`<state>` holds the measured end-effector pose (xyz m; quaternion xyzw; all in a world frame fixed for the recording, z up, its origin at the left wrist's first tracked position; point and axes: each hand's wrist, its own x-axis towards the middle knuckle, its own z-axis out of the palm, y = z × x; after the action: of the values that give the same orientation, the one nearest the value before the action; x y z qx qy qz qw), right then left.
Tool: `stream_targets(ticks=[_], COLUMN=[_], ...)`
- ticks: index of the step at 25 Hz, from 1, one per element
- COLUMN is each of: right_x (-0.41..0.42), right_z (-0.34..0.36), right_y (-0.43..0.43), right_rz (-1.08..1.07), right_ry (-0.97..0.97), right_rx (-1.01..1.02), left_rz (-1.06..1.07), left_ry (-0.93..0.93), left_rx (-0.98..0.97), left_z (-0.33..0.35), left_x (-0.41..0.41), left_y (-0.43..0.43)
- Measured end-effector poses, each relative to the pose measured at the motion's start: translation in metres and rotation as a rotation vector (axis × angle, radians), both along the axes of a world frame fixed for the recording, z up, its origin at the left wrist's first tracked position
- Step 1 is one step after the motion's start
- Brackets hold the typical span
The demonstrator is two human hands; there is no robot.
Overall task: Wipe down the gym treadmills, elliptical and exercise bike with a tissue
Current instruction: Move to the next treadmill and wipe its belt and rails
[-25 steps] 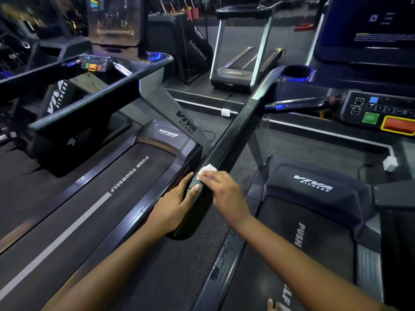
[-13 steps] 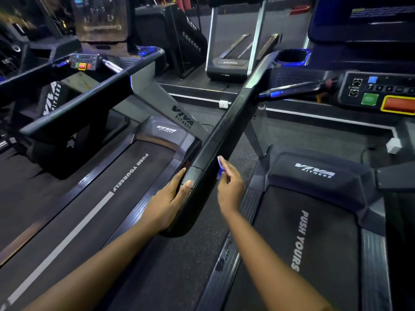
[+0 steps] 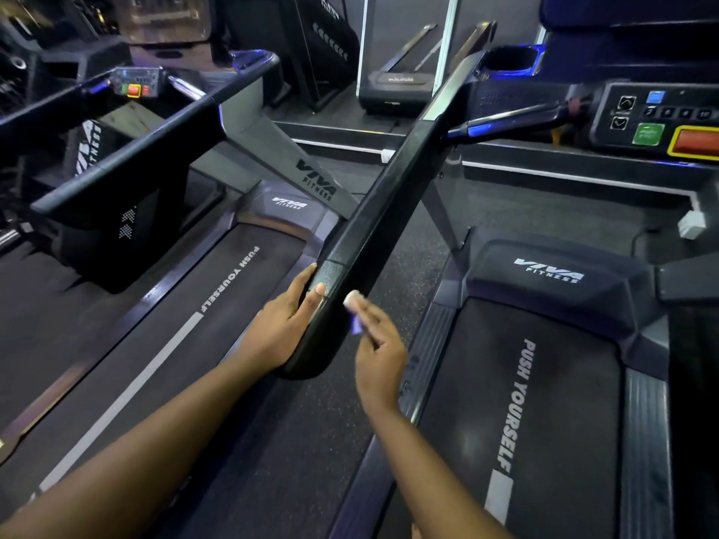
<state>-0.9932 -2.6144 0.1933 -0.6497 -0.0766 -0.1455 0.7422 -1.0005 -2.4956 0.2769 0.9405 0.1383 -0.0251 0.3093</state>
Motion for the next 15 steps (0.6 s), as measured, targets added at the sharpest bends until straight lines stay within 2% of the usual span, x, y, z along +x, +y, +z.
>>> stream_targets(ticks=[5, 9, 12, 15], right_x=[0.068, 0.023, -0.026, -0.009], right_z=[0.013, 0.013, 0.008, -0.003], right_y=[0.001, 0.018, 0.024, 0.015], right_rz=[-0.079, -0.128, -0.058, -0.097], right_ry=[0.012, -0.005, -0.026, 0.024], right_rx=[-0.030, -0.032, 0.023, 0.086], left_rz=[-0.005, -0.003, -0.006, -0.014], left_ry=[-0.007, -0.022, -0.046, -0.044], left_rx=[0.012, 0.007, -0.039, -0.016], left_z=[-0.002, -0.005, -0.007, -0.010], left_x=[0.001, 0.003, 0.002, 0.004], left_y=[0.001, 0.002, 0.003, 0.006])
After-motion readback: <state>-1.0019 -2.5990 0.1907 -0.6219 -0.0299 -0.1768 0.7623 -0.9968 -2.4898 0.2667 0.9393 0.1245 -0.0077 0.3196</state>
